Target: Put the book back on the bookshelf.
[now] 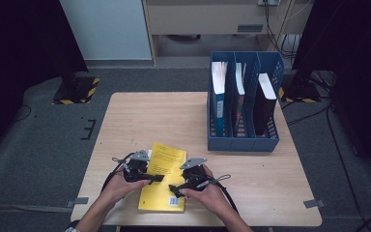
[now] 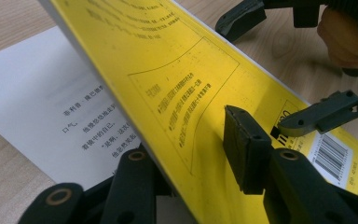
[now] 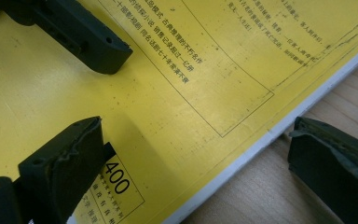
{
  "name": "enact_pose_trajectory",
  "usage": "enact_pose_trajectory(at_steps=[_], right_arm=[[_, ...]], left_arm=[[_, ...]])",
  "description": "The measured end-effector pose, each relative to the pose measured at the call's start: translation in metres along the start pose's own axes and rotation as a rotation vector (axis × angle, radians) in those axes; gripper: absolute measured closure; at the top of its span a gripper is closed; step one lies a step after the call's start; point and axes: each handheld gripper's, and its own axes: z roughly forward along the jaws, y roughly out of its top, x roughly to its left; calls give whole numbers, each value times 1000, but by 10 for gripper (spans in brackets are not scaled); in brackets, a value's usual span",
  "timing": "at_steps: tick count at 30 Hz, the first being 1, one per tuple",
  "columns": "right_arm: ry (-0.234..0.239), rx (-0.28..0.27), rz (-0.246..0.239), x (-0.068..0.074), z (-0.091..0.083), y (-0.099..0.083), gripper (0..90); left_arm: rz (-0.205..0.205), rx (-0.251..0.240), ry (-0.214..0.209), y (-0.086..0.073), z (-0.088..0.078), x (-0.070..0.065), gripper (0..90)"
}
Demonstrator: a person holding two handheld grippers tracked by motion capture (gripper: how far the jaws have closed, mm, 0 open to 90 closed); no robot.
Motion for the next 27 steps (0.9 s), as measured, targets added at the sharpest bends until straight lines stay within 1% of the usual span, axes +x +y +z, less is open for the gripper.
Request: enact_pose_trajectory(at_steps=[2, 4, 8, 11, 18, 20, 24, 26, 27], right_arm=[[-4, -6, 2, 0, 0, 0, 39], [-3, -12, -2, 0, 1, -1, 38], [10, -21, -11, -2, 1, -2, 33], [22, -18, -21, -3, 0, -2, 32], [19, 5, -10, -4, -1, 1, 41], [22, 6, -3, -4, -1, 1, 49], [18, 6, 7, -6, -1, 2, 57], [18, 7, 3, -7, -1, 2, 57], [17, 6, 11, -8, -1, 3, 57]], left_arm=[[5, -2, 2, 1, -1, 0, 674], [0, -4, 0, 1, -1, 0, 691], [-3, -10, -8, 2, -2, 1, 721], [-2, -13, -10, 3, -3, 0, 732], [4, -10, -12, 5, -3, 0, 745], [10, -5, -12, 6, -4, 1, 749], [9, 3, -15, 9, -3, 3, 762], [12, 2, -16, 10, -3, 4, 767], [14, 1, -17, 10, -3, 4, 769]])
